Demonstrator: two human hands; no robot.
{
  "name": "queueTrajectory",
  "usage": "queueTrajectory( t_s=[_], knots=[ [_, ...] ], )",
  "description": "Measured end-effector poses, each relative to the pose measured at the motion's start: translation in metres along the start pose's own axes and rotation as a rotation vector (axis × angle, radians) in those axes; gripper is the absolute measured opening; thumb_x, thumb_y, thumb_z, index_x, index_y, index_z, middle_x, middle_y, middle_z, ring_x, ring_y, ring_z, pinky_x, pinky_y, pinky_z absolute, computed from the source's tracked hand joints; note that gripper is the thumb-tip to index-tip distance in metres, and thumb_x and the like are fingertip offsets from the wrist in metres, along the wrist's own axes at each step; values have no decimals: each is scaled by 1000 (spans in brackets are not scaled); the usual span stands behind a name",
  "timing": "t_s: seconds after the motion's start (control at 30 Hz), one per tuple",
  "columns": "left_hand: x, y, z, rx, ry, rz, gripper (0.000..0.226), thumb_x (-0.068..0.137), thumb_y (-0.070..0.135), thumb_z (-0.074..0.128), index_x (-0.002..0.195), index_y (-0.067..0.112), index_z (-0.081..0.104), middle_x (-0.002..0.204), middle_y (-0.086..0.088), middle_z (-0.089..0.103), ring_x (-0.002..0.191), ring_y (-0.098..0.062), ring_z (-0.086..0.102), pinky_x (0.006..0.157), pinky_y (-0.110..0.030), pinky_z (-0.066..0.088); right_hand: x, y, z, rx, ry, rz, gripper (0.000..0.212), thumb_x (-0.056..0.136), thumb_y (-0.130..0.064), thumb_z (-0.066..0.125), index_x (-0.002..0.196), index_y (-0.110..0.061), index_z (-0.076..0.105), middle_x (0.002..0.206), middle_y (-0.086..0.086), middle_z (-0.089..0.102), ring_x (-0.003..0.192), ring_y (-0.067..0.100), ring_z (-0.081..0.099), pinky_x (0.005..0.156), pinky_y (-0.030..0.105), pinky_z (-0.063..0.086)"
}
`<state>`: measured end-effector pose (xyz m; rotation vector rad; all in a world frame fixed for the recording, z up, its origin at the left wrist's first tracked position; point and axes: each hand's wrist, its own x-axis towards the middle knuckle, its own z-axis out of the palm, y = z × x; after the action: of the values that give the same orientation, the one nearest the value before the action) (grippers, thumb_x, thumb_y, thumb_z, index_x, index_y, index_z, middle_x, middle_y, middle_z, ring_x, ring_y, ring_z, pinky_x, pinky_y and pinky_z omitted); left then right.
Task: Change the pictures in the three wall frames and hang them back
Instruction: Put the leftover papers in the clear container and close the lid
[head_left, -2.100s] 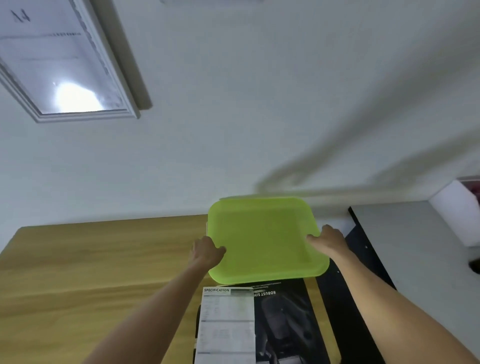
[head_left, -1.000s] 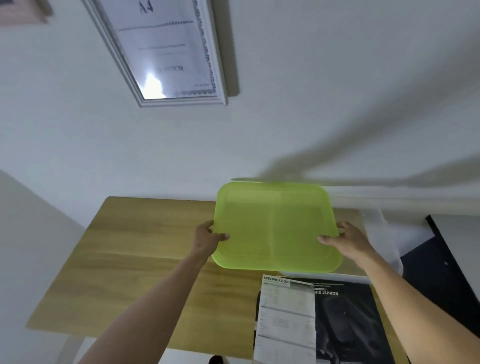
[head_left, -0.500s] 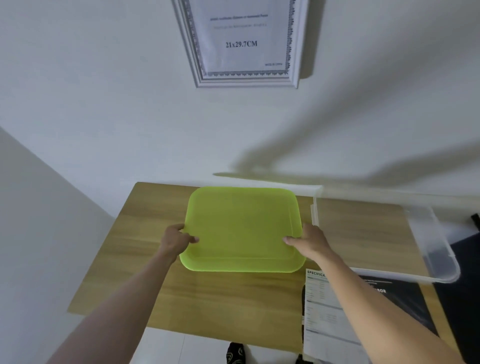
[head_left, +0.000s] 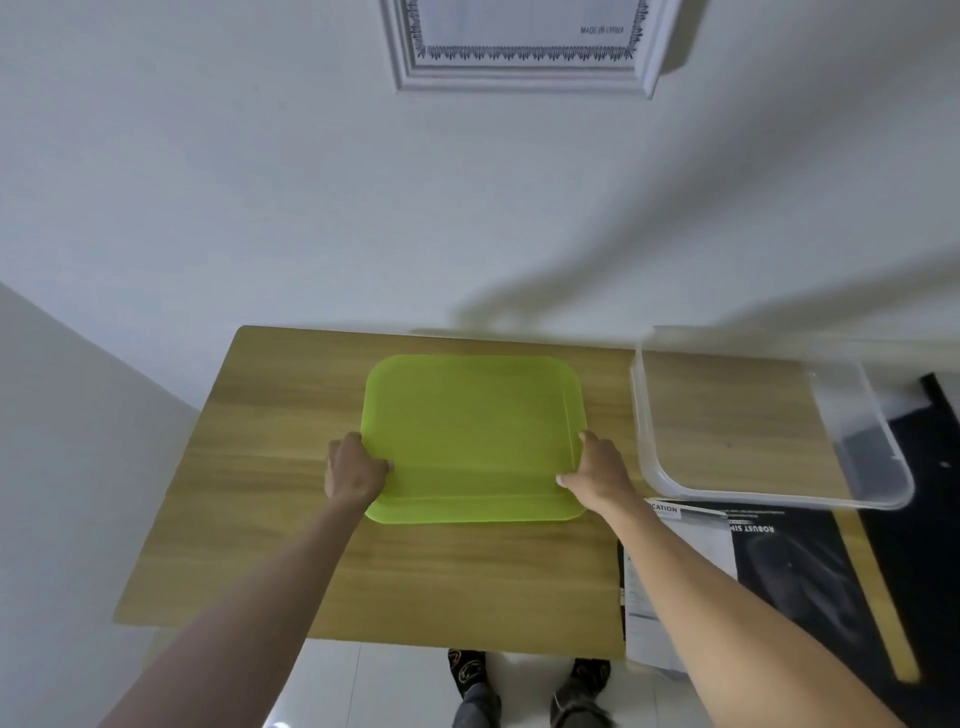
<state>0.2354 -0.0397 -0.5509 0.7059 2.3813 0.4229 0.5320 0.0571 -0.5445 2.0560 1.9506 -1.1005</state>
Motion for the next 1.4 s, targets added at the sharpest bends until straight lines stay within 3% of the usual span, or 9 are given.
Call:
queueTrajectory(
  t_s=[0.1,0.23,0.43,0.53,0.77,0.97,1.17,1.3,1.4],
  knots=[
    [-12,12,3,54,89,10,56,79,13,70,129,3,47,130,-19,43,118,-39,44,91,-48,45,-8,0,0,-29,23,-29,79,88,-22,72,153,-11,28,144,17,41,132,32,45,105,37,45],
    [-41,43,21,12,227,284,57,82,16,67,133,2,47,129,-17,45,120,-35,42,95,-47,43,-24,10,-17,-7,103,-194,64,93,-25,66,149,-14,37,141,12,45,129,27,49,107,40,44],
    [-117,107,78,-121,96,613,40,88,17,64,126,8,53,118,-9,54,108,-26,52,71,-36,47,-51,73,-76,54,257,-440,24,89,-14,68,113,-19,69,101,-4,68,83,11,67,81,36,57],
    [-161,126,116,-112,20,678,37,89,21,63,123,10,54,119,-6,55,108,-23,54,70,-33,46,-63,121,-104,69,252,-424,12,88,-21,66,95,-24,74,92,-18,72,78,1,68,76,27,58],
    [-238,136,197,137,-233,313,56,85,40,64,127,8,45,133,-11,44,123,-29,43,91,-40,44,-87,251,-137,-189,206,-120,16,89,-39,64,98,-28,70,92,-15,67,91,13,67,76,34,54],
    [-275,133,238,264,-176,74,81,77,33,75,136,-1,32,141,-19,29,130,-36,33,104,-38,39,-87,325,-127,-218,26,184,88,78,-65,67,145,-17,35,142,11,43,127,33,50,95,48,48],
    [-289,131,251,147,-92,-91,61,81,16,69,132,3,37,139,-20,37,129,-36,38,106,-38,37,-77,326,-115,-122,23,226,93,77,-48,79,143,-5,31,142,18,43,127,39,47,98,50,49],
    [-286,127,250,-31,-124,-170,69,73,16,77,129,5,40,136,-17,40,129,-35,37,106,-39,35,-73,326,-114,72,14,282,101,71,-35,87,146,-12,23,142,23,37,122,44,50,97,54,49],
    [-285,123,253,-104,-120,-166,60,70,15,77,119,6,44,130,-15,43,124,-33,40,102,-38,36,-79,323,-115,-22,51,342,97,74,-41,84,145,-12,25,145,24,26,129,43,39,95,51,48]
  ],
)
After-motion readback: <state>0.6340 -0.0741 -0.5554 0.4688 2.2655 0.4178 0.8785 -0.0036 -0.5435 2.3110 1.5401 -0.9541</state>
